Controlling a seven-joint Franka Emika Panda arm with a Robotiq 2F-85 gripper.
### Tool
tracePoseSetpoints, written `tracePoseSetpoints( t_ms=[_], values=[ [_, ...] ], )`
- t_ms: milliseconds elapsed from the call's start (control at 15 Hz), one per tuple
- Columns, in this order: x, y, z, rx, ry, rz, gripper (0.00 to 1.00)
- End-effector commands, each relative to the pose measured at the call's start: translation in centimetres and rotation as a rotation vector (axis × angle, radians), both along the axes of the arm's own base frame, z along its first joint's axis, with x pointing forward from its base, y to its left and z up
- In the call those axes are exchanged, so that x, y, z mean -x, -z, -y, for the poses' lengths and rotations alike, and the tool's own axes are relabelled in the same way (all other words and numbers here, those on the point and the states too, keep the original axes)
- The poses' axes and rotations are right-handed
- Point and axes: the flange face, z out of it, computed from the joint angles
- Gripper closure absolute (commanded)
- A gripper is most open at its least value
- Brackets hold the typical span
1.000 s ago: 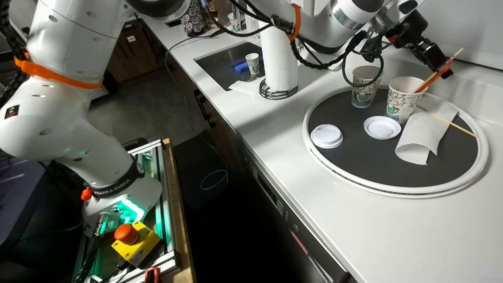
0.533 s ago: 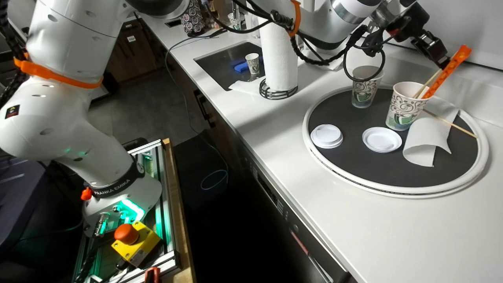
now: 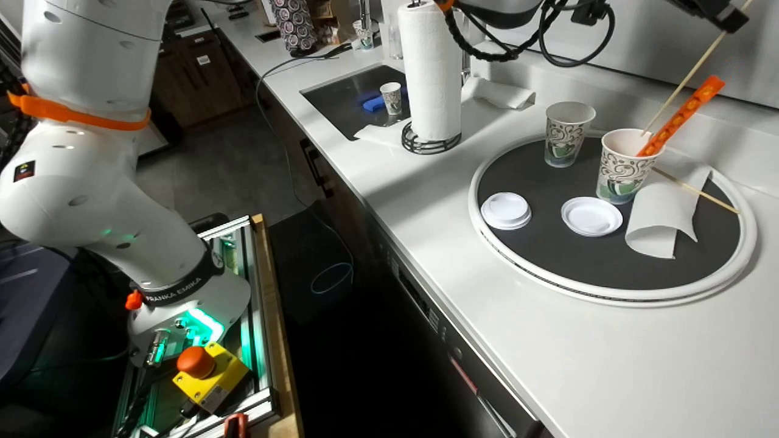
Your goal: Remove the stick from the bowl and put it on the tray
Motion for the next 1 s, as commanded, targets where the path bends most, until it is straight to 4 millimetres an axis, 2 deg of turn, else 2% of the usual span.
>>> tracePoseSetpoints(
  t_ms=[0,67,200,333,533,733,933],
  values=[
    [2.5,-4.5,0.6,0.037,0.036,0.076,0.98],
    [3.2,-5.5,1.0,0.045,0.048,0.09,0.98],
    [4.7,-6.2,2.6,0.074,0.077,0.071,0.98],
    [6.3,-5.0,4.2,0.108,0.11,-0.006,0.98],
    [9.3,-0.1,5.9,0.144,0.162,-0.174,0.98],
    [11.6,5.4,6.5,0.113,0.192,-0.347,0.98],
    [12.9,9.0,6.8,0.068,0.254,-0.417,0.98]
  ],
)
